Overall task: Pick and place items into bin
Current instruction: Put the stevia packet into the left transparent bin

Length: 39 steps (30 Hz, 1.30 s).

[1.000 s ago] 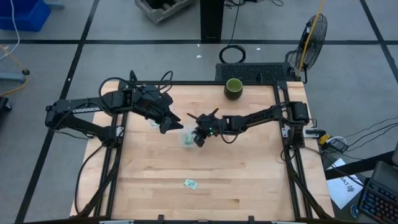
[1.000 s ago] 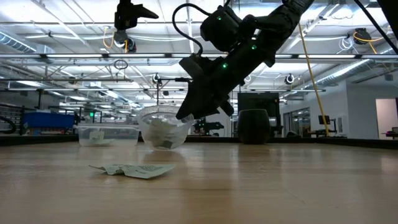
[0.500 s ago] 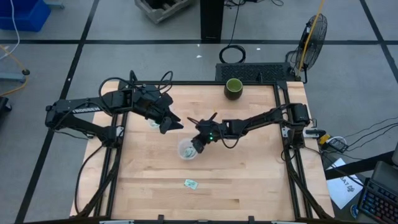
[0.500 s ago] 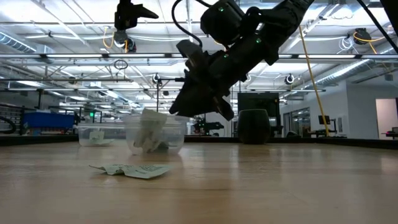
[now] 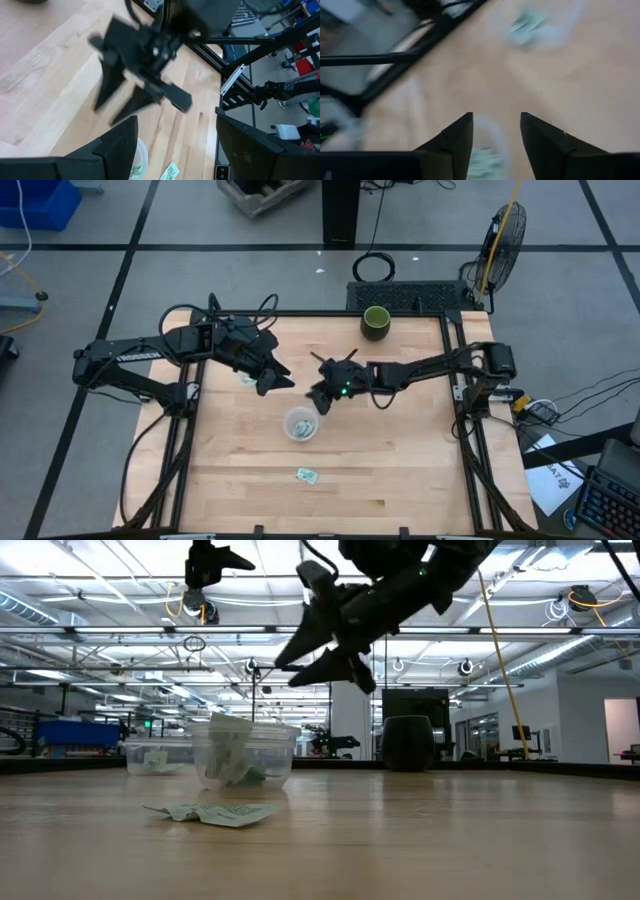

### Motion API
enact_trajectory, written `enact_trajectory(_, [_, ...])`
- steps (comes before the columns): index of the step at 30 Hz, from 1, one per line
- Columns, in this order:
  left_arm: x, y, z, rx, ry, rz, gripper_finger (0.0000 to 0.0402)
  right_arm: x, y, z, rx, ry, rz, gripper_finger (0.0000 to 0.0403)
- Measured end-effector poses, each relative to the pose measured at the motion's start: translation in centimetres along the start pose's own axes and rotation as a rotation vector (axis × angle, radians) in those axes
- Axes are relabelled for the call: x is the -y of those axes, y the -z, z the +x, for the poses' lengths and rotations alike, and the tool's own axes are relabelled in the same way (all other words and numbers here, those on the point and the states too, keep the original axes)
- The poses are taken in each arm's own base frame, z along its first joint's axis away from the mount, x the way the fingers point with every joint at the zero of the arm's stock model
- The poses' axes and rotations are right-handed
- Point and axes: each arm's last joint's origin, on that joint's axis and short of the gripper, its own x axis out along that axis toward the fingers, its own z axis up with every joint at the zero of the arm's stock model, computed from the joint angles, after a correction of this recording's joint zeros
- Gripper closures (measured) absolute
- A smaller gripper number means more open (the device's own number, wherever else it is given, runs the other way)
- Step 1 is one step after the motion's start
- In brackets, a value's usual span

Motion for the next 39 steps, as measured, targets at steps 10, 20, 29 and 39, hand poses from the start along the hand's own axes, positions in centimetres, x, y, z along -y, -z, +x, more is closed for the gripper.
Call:
enact_trajectory(10, [0.0, 0.0, 0.0, -0.003, -0.001, 0.003, 0.0126, 3.1, -3.0, -5.0, -0.032, 0.280, -0.147, 0.0200])
enact_trajectory(20, [0.3, 0.5, 0.1, -0.030, 0.005, 0.097, 0.0126, -5.7, 0.9, -6.3, -0.062, -0.154, -0.315, 0.0230])
enact_trajectory(29, [0.3, 0.6, 0.1, -0.039, -0.001, 0.100, 0.0126, -9.8, 8.2, -3.4, -0.080, -0.147, -0.301, 0.0219])
enact_trajectory(39, [0.3, 0.7, 0.2, -0.052, -0.003, 0.112, 0.0126, -11.8, 14.5, 1.8, -0.135, -0.179, -0.305, 0.0196])
